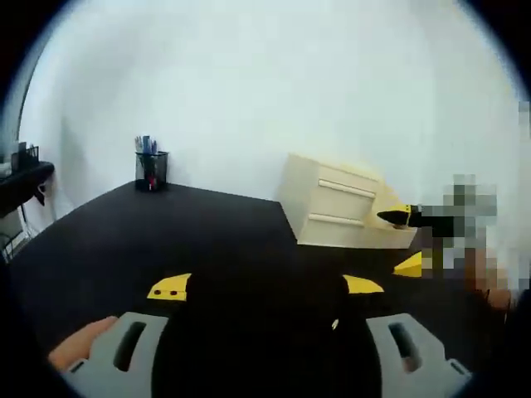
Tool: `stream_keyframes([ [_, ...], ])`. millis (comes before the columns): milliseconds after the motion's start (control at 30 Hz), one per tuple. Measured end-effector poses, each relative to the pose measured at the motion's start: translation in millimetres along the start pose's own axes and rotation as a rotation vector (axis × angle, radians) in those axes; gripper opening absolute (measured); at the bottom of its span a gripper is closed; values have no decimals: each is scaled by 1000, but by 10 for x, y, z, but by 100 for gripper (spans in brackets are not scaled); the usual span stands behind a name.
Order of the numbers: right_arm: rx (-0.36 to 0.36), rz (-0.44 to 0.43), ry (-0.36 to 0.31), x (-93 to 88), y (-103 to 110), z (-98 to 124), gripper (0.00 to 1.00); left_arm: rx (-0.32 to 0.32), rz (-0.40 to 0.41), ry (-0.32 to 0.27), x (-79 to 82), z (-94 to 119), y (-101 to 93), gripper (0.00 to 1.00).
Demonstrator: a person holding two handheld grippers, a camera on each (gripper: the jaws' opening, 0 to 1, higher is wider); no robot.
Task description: Open the drawer, pick up the cosmetic bottles from the table one by one, place them into the drawer, release the gripper, close the drawer, and move the gripper away
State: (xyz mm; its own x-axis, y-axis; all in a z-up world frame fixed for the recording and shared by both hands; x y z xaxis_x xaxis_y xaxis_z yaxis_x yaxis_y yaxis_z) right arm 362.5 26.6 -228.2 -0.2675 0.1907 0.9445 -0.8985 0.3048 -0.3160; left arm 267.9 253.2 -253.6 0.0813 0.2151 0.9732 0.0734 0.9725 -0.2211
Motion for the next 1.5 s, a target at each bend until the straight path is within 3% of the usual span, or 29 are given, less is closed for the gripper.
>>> stream_keyframes([
  [100, 15, 12, 14, -36, 60, -29, 59, -21, 26, 28, -56, -18, -19, 69],
  [233, 12, 25, 31, -77, 20, -35, 59, 21, 52, 149, -179, -19, -139, 55],
  [300, 4, 25, 34, -84, -22, -32, 59, 63, 88, 227, -248, -65, -221, 53],
  [333, -1, 26, 36, -88, -43, -28, 59, 51, 77, 250, -266, -92, -277, 54],
  [433, -8, 20, 35, -88, -89, -15, 59, 78, 76, 264, -288, -205, -369, 54],
  [533, -14, 23, 36, -88, -113, -8, 59, 100, 83, 290, -341, -267, -471, 48],
  [700, -26, 36, 38, -77, -167, 7, 59, 119, 82, 308, -410, -338, -584, 45],
  [933, -46, 24, 23, -36, -245, 13, 58, 219, -29, 348, -399, -403, -556, 37],
  [1067, -54, 21, 20, -28, -249, 32, 58, 252, -42, 335, -414, -432, -582, 32],
  [1267, -65, 34, 18, -18, -229, 65, 57, 276, -70, 331, -432, -482, -680, 22],
  [1400, -72, 28, 12, -9, -247, 86, 57, 260, -69, 319, -414, -452, -727, 13],
  [1500, -76, 26, 11, -5, -276, 88, 57, 245, -111, 301, -402, -440, -750, 12],
])
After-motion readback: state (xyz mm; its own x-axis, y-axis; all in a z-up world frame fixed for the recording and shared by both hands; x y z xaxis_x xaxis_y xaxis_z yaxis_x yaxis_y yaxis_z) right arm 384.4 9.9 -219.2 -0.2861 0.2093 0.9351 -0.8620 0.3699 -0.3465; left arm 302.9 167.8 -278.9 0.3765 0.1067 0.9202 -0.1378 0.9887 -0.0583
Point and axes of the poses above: the point that each gripper's makers call its tool centre point, and the gripper's own axes: z roughly backward along the fingers, y roughly to its left, x roughly out of its top, the point moved 8 cm from there along z, roughly backward along the fingers, and after that the axes turned 12 degrees about -y, right-handed, at the moved point
